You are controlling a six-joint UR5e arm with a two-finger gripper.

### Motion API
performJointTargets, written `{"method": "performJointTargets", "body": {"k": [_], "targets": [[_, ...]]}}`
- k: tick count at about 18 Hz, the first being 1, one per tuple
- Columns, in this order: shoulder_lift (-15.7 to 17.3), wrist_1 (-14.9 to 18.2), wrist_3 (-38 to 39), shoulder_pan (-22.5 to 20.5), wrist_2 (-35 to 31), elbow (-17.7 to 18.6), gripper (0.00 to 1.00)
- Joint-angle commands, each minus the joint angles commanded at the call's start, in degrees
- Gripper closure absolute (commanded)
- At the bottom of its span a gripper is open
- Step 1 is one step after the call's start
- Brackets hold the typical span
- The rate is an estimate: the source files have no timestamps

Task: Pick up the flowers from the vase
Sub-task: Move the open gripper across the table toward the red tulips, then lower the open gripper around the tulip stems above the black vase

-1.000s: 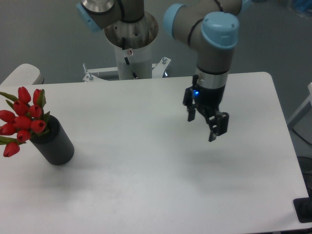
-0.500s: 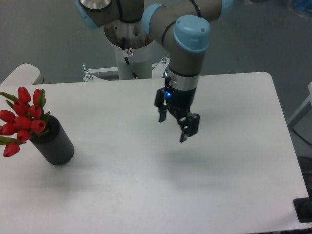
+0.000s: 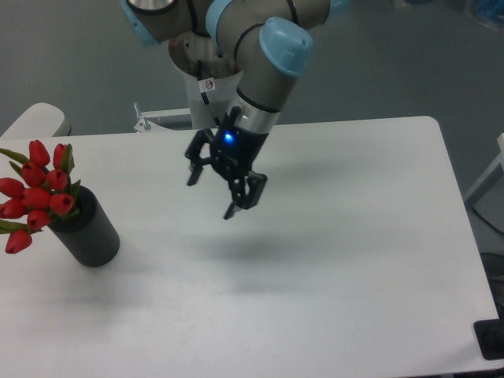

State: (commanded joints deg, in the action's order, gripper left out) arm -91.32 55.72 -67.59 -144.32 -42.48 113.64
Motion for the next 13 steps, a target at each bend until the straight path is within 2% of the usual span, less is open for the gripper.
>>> {"method": "performJointTargets", "body": {"k": [4, 8, 13], "targets": [[1.49, 0.00, 0.79, 2.10, 6.87, 3.69, 0.00], [0.80, -1.05, 0.97, 6.14, 8.11, 4.05, 0.00], [-0.17, -2.72, 0.88, 8.08, 9.52, 4.23, 0.00]]}}
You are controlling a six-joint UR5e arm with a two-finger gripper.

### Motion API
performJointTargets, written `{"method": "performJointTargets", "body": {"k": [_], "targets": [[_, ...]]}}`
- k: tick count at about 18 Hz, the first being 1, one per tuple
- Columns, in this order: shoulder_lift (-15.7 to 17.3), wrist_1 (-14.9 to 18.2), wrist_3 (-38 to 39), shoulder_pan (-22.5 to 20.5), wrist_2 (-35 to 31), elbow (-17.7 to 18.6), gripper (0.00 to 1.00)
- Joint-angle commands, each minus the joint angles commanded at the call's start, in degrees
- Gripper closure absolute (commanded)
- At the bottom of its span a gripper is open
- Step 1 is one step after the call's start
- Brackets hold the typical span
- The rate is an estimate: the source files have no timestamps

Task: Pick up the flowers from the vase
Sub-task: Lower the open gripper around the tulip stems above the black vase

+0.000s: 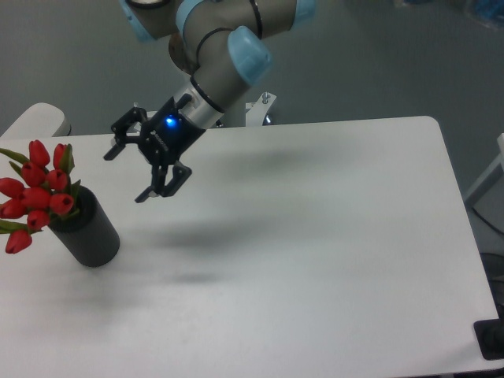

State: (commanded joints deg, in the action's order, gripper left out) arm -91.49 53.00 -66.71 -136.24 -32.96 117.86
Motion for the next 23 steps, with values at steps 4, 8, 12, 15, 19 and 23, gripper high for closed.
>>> {"method": "performJointTargets", "body": {"k": [4, 8, 12, 15, 19, 23], "targets": [[-0.18, 0.09, 0.35, 0.54, 0.18, 0.09, 0.00], [-1.05, -0.87, 1.23, 0.45, 1.22, 0.44, 0.00], [-2.10, -1.23, 1.67, 1.06, 2.72, 0.70, 0.00], [-3.86, -3.16, 1.76, 2.29, 2.81, 0.18, 0.00], [-5.45, -5.27, 2.28, 4.49, 2.99, -0.35, 0.00], [-6.59, -6.50, 2.55, 6.42, 2.99, -1.49, 0.00]]}}
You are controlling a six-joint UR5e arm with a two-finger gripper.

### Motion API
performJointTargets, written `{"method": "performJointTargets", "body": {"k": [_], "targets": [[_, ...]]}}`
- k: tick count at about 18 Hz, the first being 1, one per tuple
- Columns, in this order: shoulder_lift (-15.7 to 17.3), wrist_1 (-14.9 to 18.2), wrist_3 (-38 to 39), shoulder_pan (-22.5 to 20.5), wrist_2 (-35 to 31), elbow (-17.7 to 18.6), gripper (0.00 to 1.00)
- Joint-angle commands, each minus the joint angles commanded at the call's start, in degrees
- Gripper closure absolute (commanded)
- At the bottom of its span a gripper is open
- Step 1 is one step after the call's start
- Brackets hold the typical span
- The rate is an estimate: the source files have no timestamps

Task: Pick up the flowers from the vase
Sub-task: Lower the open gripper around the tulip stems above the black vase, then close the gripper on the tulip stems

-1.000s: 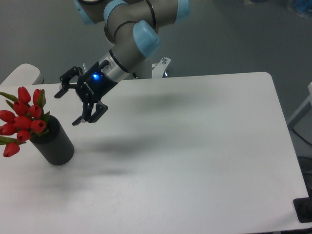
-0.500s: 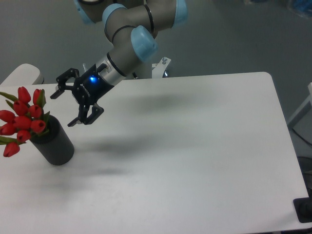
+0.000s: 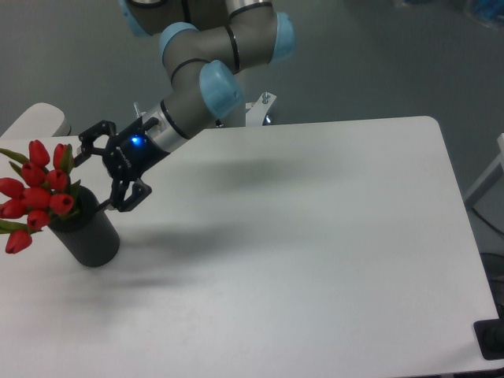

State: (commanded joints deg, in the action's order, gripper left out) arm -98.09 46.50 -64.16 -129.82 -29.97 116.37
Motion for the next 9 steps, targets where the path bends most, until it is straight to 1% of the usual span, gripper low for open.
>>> {"method": "performJointTargets", "body": {"k": [3, 4, 7, 9], "targets": [[-0.70, -0.61, -0.09, 0.44, 0.00, 0.35, 0.00], [-0.79, -1.31, 0.00, 0.44, 0.00, 0.26, 0.00], [-0.88, -2.02, -0.09, 1.76, 0.00, 0.09, 0.00], [-1.31, -3.25, -0.17, 1.94, 0.00, 0.17, 0.00]]}}
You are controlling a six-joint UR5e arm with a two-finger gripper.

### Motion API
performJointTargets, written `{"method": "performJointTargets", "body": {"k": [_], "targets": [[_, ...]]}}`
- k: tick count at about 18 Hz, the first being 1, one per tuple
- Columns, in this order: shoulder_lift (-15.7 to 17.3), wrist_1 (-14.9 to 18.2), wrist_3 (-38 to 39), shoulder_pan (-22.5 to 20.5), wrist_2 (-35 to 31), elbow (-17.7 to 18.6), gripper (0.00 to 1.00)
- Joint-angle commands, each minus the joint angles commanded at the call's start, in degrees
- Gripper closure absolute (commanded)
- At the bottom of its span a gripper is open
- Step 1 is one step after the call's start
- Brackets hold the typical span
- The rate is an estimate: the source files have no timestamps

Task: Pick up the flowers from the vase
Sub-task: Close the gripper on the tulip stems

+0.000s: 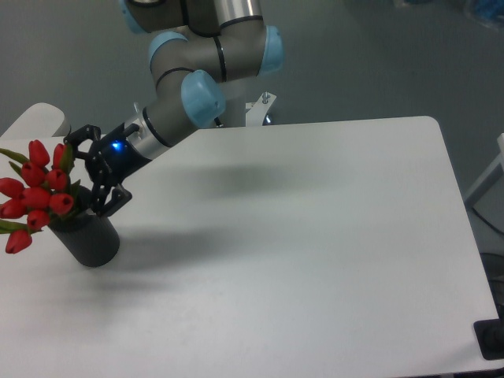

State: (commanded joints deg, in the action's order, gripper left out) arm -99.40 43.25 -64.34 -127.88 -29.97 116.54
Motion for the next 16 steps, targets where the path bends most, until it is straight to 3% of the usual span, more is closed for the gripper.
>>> {"method": "performJointTargets", "body": {"k": [2, 5, 10, 16], "targets": [[-0.18, -1.05, 0.00, 0.09, 0.00, -0.09, 0.01], [-0.27, -1.32, 0.00, 0.18, -0.09, -0.09, 0.23], [-0.71, -1.32, -0.35, 0.35, -0.09, -0.79, 0.49], [-0.97, -1.41, -0.53, 0.35, -0.26, -1.41, 0.70]]}}
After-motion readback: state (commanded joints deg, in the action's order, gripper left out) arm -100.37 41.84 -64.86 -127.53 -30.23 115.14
